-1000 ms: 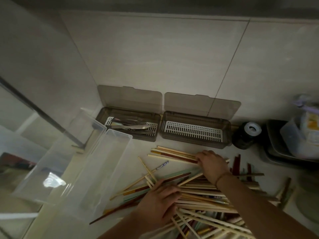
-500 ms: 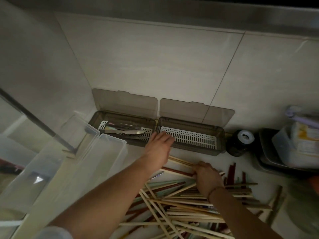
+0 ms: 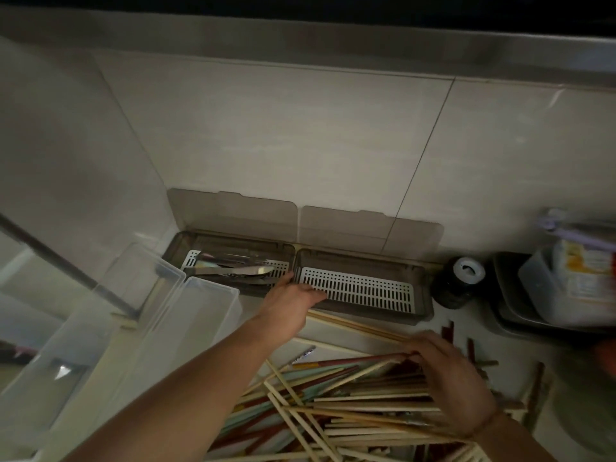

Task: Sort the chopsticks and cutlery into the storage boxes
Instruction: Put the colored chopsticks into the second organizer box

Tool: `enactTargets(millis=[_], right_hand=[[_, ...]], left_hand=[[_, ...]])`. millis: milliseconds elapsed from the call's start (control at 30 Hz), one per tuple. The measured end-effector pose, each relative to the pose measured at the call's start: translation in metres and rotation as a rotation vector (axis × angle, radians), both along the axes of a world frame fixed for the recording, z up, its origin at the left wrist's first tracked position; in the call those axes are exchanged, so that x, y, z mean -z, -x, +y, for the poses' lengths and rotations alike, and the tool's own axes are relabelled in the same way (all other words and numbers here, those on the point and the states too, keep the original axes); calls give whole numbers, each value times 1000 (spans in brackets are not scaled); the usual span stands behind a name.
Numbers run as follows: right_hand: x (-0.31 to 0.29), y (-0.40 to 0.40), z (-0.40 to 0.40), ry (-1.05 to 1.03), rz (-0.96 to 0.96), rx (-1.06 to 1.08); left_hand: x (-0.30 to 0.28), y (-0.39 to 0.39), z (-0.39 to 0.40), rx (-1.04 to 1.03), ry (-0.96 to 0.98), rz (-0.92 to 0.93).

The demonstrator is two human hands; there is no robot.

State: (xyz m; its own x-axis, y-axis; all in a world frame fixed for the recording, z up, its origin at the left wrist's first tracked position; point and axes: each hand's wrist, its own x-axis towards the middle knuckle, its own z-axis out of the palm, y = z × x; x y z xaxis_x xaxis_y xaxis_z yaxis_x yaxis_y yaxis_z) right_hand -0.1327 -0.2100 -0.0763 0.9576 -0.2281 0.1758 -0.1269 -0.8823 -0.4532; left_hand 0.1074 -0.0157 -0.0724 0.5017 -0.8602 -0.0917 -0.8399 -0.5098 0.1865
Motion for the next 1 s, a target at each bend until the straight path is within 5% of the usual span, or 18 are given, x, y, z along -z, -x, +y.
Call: enactTargets(millis=[167, 400, 500, 733, 1000], right_hand=[[-24, -13, -29, 27, -104, 209], [-21, -102, -39, 153, 330, 181], [-21, -123, -30, 408, 379, 194], [-27, -138, -20, 606, 510, 143], [-25, -137, -25, 602, 600, 143]], left_hand=[[10, 10, 16, -1, 146, 0], [0, 23, 29, -94, 297, -81], [-8, 24, 27, -114, 256, -35], [-12, 28, 28, -116, 214, 4], [-2, 27, 29, -150, 284, 2]])
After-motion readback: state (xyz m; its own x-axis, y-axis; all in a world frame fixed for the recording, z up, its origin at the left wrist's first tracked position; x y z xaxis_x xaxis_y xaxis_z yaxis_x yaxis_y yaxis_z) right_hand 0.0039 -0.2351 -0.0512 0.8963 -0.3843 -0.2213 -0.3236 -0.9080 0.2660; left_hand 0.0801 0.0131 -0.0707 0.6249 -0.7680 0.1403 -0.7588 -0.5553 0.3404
